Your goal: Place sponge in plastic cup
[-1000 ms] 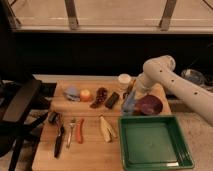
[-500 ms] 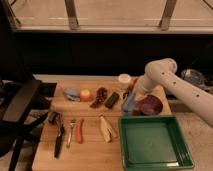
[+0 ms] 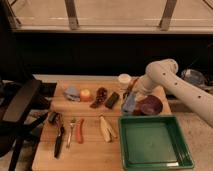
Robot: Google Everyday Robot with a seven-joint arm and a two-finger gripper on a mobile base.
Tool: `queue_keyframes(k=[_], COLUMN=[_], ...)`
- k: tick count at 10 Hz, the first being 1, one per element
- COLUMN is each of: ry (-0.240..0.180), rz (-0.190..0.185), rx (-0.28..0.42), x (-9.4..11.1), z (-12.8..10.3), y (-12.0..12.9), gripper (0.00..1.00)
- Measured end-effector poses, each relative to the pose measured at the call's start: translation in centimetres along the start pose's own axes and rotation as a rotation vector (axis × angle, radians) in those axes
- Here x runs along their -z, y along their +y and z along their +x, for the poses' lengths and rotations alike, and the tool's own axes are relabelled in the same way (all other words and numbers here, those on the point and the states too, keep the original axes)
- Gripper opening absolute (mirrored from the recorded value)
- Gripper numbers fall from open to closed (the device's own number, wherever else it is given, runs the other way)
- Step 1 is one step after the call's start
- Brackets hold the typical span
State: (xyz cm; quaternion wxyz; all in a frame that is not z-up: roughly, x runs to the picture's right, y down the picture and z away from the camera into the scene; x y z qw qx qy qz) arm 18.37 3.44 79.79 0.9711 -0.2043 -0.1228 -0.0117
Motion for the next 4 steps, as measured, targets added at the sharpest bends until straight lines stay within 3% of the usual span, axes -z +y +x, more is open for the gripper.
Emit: queue_keyframes(k=[1,4], ry=[-0.006,-0.007], rz=[0.018,0.020], rx=[-0.001,-0.001], x=[0.91,1.03], z=[-0.15,-0.14], y=[-0.22,-0.24], gripper=[0.67,0.67])
